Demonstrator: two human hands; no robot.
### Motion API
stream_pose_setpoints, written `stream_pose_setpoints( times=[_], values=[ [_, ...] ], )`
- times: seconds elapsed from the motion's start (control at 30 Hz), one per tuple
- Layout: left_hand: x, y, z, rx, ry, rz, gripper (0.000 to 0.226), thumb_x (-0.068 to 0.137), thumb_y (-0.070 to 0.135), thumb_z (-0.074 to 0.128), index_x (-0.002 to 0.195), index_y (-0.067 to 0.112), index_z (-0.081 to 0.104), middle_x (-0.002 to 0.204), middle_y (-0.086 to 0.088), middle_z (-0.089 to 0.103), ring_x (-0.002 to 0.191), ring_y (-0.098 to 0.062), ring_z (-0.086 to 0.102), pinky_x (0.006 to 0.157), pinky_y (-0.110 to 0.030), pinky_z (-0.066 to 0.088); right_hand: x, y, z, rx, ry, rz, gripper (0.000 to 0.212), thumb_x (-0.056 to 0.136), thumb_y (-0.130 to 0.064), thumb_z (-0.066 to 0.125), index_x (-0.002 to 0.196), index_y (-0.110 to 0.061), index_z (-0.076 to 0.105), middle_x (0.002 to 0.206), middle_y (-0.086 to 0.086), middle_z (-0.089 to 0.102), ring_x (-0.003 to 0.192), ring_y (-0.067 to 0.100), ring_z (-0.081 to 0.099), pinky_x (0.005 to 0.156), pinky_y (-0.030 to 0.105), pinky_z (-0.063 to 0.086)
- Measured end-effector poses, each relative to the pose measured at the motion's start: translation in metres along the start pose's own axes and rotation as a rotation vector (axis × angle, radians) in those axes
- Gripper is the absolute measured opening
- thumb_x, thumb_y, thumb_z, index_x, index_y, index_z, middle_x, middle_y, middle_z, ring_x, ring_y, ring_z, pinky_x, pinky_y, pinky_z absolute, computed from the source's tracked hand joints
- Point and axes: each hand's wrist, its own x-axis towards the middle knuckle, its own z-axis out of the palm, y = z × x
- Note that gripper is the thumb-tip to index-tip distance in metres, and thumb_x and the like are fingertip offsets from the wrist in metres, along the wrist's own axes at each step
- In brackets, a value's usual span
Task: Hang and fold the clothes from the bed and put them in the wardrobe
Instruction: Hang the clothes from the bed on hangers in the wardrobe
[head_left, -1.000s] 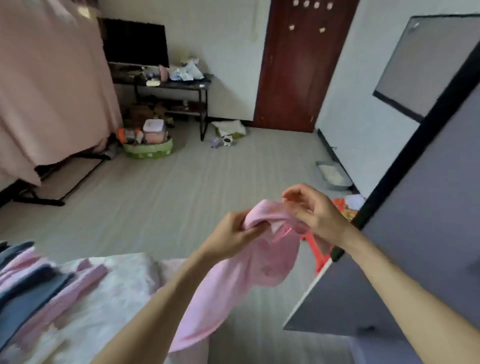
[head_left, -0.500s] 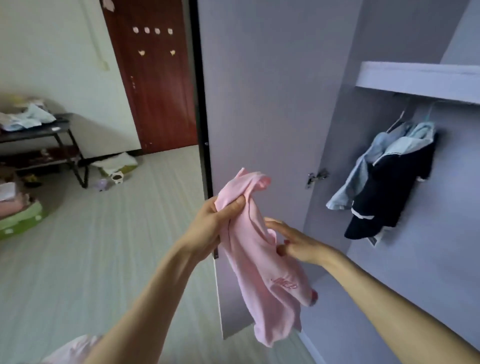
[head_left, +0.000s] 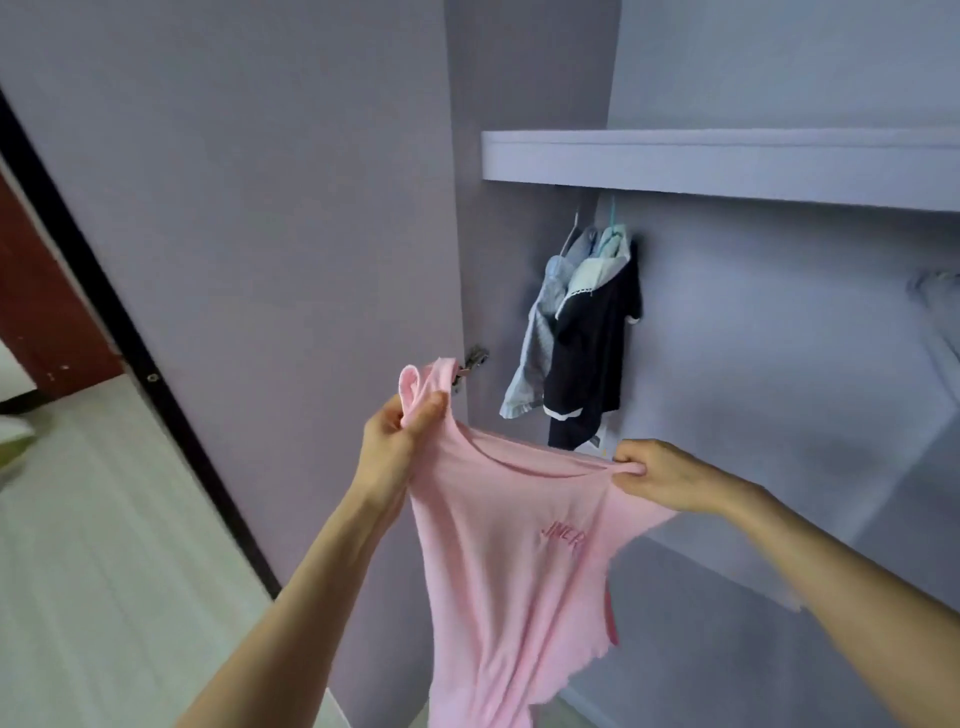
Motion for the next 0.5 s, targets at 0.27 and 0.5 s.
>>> stream_pose_setpoints(
  times=[0.27, 0.5],
  values=[
    [0.066, -0.001, 0.042, 0.056, -0.162, 0.132, 0.029, 0.084, 0.035, 0.062, 0.079, 0.013, 0.044, 0.073, 0.002, 0.035, 0.069, -0.012, 0.034, 0.062, -0.028, 0.031, -0.022, 0.034, -0.048, 0.06, 0.467, 0.166, 0.011, 0.087, -0.003, 0.061, 0.097, -0.002, 0.061, 0.093, 0.009, 0.059, 0.086, 0.02, 0.05, 0.064, 0.022, 0.03],
    [0.095, -0.006, 0.087, 0.209, -0.34, 0.278, 0.021, 0.098, 0.013, 0.043, 0.082, 0.015, 0.057, 0.076, 0.006, 0.053, 0.069, -0.004, 0.046, 0.06, -0.006, 0.038, -0.056, 0.057, -0.084, 0.033, 0.82, 0.244, 0.013, 0.083, 0.007, 0.059, 0.095, 0.003, 0.061, 0.09, 0.008, 0.058, 0.083, 0.02, 0.052, 0.064, 0.014, 0.034]
  ],
)
